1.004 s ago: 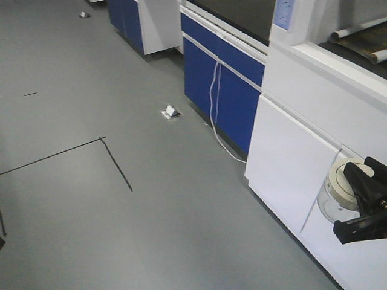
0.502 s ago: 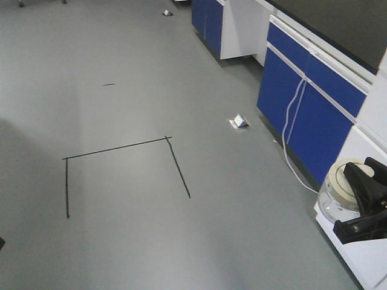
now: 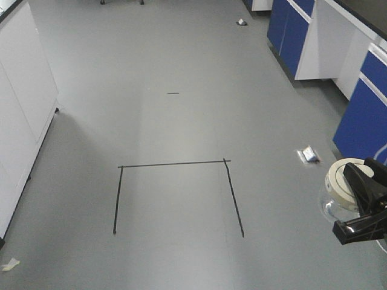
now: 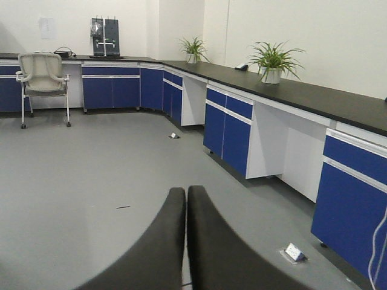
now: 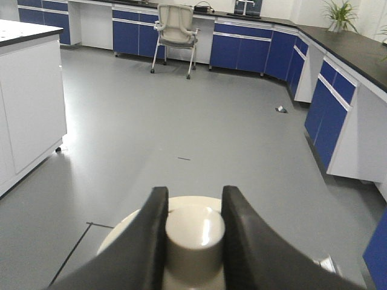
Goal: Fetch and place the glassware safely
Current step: 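Drive the base backward and turn away from the hood holding the jar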
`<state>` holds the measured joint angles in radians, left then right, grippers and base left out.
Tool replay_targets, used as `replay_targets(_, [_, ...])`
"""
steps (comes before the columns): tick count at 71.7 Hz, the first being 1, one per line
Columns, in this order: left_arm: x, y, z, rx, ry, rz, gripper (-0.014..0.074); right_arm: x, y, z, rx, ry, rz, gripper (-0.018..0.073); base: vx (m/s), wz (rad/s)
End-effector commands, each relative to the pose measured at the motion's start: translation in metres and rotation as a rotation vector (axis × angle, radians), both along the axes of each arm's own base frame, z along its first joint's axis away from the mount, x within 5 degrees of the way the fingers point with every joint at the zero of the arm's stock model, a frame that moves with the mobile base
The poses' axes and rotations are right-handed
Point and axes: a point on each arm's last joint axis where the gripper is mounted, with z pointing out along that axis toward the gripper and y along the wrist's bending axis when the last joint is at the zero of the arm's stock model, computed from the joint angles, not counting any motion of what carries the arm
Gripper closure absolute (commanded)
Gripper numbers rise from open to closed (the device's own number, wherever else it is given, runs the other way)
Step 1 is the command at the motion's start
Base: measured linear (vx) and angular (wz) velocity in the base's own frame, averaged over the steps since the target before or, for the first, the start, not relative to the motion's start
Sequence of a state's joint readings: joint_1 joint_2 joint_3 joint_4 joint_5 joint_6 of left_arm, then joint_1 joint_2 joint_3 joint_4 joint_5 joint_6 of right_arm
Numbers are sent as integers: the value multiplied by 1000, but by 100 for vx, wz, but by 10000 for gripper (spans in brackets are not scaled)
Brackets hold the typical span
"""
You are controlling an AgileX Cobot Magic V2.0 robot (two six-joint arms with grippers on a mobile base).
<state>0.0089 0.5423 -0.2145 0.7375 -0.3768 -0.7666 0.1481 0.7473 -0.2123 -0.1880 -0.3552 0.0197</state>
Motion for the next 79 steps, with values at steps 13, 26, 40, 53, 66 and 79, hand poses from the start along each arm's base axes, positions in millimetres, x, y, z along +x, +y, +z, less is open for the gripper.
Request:
replay_targets(13, [0, -3, 13, -41, -60, -34, 603, 1, 2, 20, 26, -140, 16, 563, 47, 11])
replay_targets(26, [0, -3, 13, -41, -60, -34, 603, 1, 2, 20, 26, -140, 16, 563, 53, 3])
replay_targets(40, [0, -3, 13, -41, -60, -34, 603, 1, 2, 20, 26, -140, 16, 563, 56, 1])
replay_targets(53, [0, -3, 13, -41, -60, -34, 603, 1, 2, 20, 26, -140, 16, 563, 57, 3])
replay_targets(66, [0, -3, 13, -41, -60, -34, 603, 1, 2, 20, 26, -140, 16, 563, 58, 5])
replay_targets(79, [0, -3, 13, -41, -60, -34, 603, 1, 2, 20, 26, -140, 16, 563, 59, 6])
